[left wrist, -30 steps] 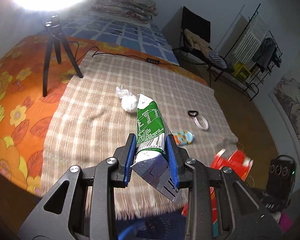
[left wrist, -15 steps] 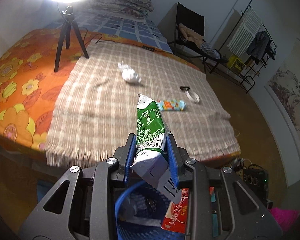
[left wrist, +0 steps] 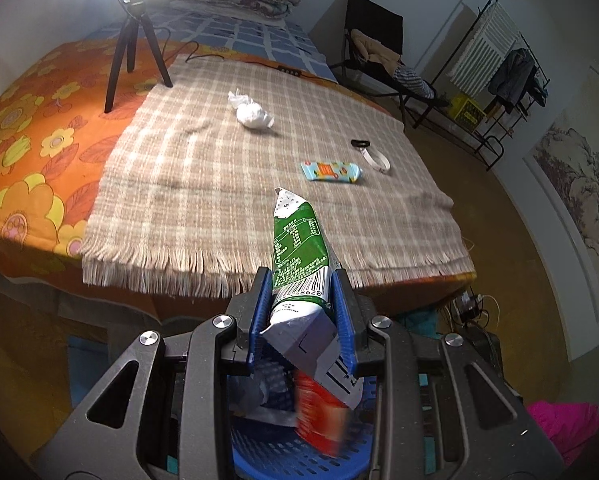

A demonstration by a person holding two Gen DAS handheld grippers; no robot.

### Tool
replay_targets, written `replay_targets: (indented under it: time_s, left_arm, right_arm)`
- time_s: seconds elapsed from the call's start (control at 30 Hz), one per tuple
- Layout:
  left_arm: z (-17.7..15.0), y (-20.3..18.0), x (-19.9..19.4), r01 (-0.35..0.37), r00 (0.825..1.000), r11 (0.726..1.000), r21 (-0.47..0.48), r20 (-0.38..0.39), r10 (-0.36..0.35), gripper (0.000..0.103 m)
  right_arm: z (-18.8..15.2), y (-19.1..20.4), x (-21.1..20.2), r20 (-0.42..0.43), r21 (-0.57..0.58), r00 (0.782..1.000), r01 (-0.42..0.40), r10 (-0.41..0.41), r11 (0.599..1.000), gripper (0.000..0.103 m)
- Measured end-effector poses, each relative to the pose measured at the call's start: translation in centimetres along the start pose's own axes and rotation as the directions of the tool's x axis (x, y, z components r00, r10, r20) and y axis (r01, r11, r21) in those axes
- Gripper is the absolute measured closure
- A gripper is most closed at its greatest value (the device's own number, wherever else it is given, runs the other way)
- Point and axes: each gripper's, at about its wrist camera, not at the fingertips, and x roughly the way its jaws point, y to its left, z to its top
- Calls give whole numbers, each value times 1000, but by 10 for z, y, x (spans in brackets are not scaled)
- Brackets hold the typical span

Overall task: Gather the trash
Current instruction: 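Carry the box and carton over the blue basket and open both grippers to drop them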

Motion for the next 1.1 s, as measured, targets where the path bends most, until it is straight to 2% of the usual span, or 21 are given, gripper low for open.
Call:
replay_targets:
  time_s: [0.33, 0.67, 0.83, 1.1]
  left_arm:
    - [-22, -1, 5, 18, 998, 1000, -3, -61, -18, 73]
    - [-54, -10, 26, 38, 983, 999, 26, -181, -32, 73]
    - [-67, -16, 39, 16, 973, 998, 67, -233, 0, 73]
    - [-74, -19, 49, -3, 963, 995, 96, -269, 29, 73]
  right_arm:
    - [-1, -4, -8, 26, 10, 999, 42, -42, 999, 78]
    - [1, -10, -29, 93, 11, 990, 107, -108, 994, 74]
    - [3, -15, -36, 112, 25, 986, 120, -122, 993, 71]
    - [3, -16, -39, 120, 27, 985, 123, -125, 992, 70]
